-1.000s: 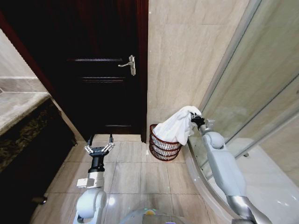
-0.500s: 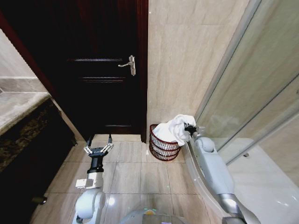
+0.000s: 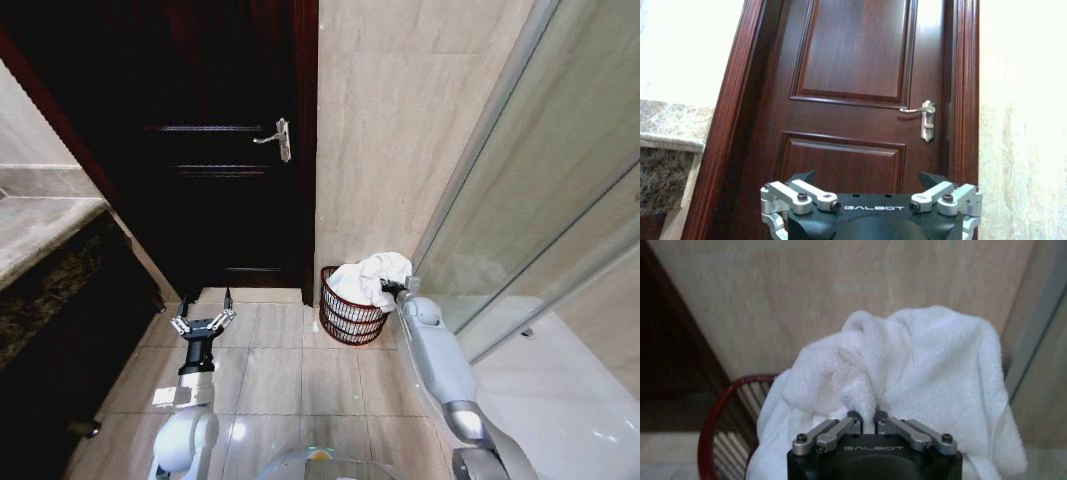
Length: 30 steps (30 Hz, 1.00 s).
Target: Discard the used towel into the hamper.
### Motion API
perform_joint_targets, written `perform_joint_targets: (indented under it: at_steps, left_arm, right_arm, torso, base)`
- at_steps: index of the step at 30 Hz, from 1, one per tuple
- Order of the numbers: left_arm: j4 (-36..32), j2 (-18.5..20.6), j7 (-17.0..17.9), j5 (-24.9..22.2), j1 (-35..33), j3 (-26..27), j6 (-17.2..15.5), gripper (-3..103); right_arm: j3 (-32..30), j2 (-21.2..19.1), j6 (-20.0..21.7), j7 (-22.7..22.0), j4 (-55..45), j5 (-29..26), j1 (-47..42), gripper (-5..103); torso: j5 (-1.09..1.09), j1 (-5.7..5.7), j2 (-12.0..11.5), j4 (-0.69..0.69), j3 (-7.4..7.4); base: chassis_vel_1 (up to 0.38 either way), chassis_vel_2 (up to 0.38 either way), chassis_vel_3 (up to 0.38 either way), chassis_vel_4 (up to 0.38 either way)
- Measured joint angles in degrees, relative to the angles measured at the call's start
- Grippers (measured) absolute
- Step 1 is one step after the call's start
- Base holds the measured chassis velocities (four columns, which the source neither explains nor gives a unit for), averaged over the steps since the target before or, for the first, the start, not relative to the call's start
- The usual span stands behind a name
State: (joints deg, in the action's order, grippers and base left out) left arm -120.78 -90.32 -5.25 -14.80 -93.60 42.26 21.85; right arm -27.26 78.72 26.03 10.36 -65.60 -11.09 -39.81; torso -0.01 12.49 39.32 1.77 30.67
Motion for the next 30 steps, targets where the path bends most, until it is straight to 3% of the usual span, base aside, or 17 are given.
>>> perform_joint_targets:
  at_steps: [2,4,6,7,10,11,13,14,16,17,18,19,22,23,25,26,30]
  left_arm:
    - [0.0,0.1,0.0,-0.2,0.1,0.1,0.0,100]
    - [0.0,0.3,0.0,-0.6,0.4,0.2,-0.1,100]
    - [-0.1,0.3,0.0,-0.8,0.4,0.3,-0.1,100]
    - [-0.1,0.4,-0.1,-1.0,0.4,0.3,-0.2,100]
    - [0.0,0.4,-0.2,-1.2,0.3,0.3,-0.1,100]
    - [0.1,0.5,-0.3,-1.3,0.2,0.3,0.0,100]
    - [0.3,0.6,-0.4,-1.4,0.1,0.3,0.1,100]
    - [0.4,0.7,-0.5,-1.6,0.1,0.3,0.3,100]
    - [0.5,0.9,-0.5,-1.9,0.0,0.3,0.4,100]
    - [0.6,1.1,-0.6,-2.1,0.0,0.2,0.5,100]
    - [0.7,1.3,-0.6,-2.2,0.1,0.3,0.5,100]
    - [1.0,1.4,-0.7,-2.2,0.4,0.3,0.6,100]
    - [1.4,1.5,-0.9,-2.2,0.7,0.2,0.6,100]
    - [1.4,1.5,-0.9,-2.2,0.9,-0.1,0.6,100]
    - [1.5,1.5,-0.9,-2.0,1.0,-0.5,0.5,100]
    - [1.5,1.4,-0.9,-1.8,1.2,-0.8,0.4,100]
    - [1.5,1.1,-0.9,-1.3,1.8,-1.3,-0.4,100]
  right_arm:
    - [0.0,0.0,0.1,0.2,0.0,0.5,-0.1,6]
    - [0.0,-0.2,0.4,-0.3,-1.1,1.6,-0.5,27]
    - [0.0,-0.6,0.9,-0.9,-2.8,1.5,-1.0,27]
    - [-0.1,-1.3,1.4,-1.5,-5.5,1.2,-1.8,37]
    - [-0.5,-2.5,1.5,-2.1,-9.9,1.1,-3.5,37]
    - [-0.8,-3.0,1.4,-2.5,-12.0,1.1,-4.6,49]
    - [-1.2,-3.6,1.2,-2.9,-14.1,1.0,-5.6,49]
    - [-1.7,-4.0,1.1,-3.3,-16.1,0.9,-6.7,60]
    - [-2.3,-4.5,0.9,-3.6,-18.0,0.9,-7.9,60]
    - [-2.8,-4.8,0.8,-3.7,-19.8,0.9,-9.1,71]
    - [-3.4,-5.0,0.7,-3.7,-22.0,0.8,-10.7,71]
    - [-3.8,-5.2,0.7,-3.6,-23.4,0.6,-11.7,81]
    - [-4.1,-5.3,0.1,-3.3,-25.1,0.2,-13.0,81]
    - [-4.1,-5.3,-1.5,-3.2,-25.1,0.1,-13.2,91]
    - [-4.1,-5.3,-3.3,-3.2,-24.4,0.1,-13.1,91]
    - [-4.1,-5.1,-4.3,-3.5,-23.8,0.1,-12.8,99]
    - [-4.1,-5.1,-5.1,-4.2,-24.2,-0.5,-12.4,100]
  torso:
    - [0.01,0.00,0.0,0.00,0.00]
    - [0.02,0.00,0.0,0.00,0.00]
    - [0.03,0.01,0.0,0.00,0.01]
    - [0.02,0.01,0.0,0.00,0.00]
    - [0.01,0.01,0.0,0.00,0.00]
    - [0.02,0.01,0.0,-0.01,0.00]
    - [0.02,0.01,0.0,-0.01,0.00]
    - [0.01,0.00,0.0,-0.01,0.00]
    - [0.01,0.00,0.0,-0.01,0.00]
    - [0.02,0.00,0.0,-0.01,0.00]
    - [0.01,0.00,0.0,-0.01,0.00]
    - [0.02,0.00,0.0,-0.01,0.00]
    - [0.01,0.00,0.0,-0.02,0.00]
    - [0.01,0.00,0.0,-0.01,0.00]
    - [0.01,0.00,0.0,-0.01,0.00]
    - [0.02,0.00,0.0,-0.01,0.00]
    - [0.02,0.00,0.0,0.00,0.00]
  base:
    - [0.000,0.000,0.000,0.000]
    - [0.000,0.000,0.000,0.000]
    - [0.000,0.000,0.000,0.000]
    - [0.000,0.000,0.000,0.000]
    - [0.000,0.000,0.000,0.000]
    - [0.000,0.000,0.000,0.000]
    - [0.000,0.000,0.000,0.000]
    - [0.000,0.000,0.000,0.000]
    - [0.000,0.000,0.000,0.000]
    - [0.000,0.000,0.000,0.000]
    - [0.000,0.000,0.000,0.000]
    - [0.000,0.000,0.000,0.000]
    - [0.000,0.000,0.000,0.000]
    - [0.000,0.000,0.000,0.000]
    - [0.000,0.000,0.000,0.000]
    - [0.000,0.000,0.000,0.000]
    - [0.000,0.000,0.000,0.000]
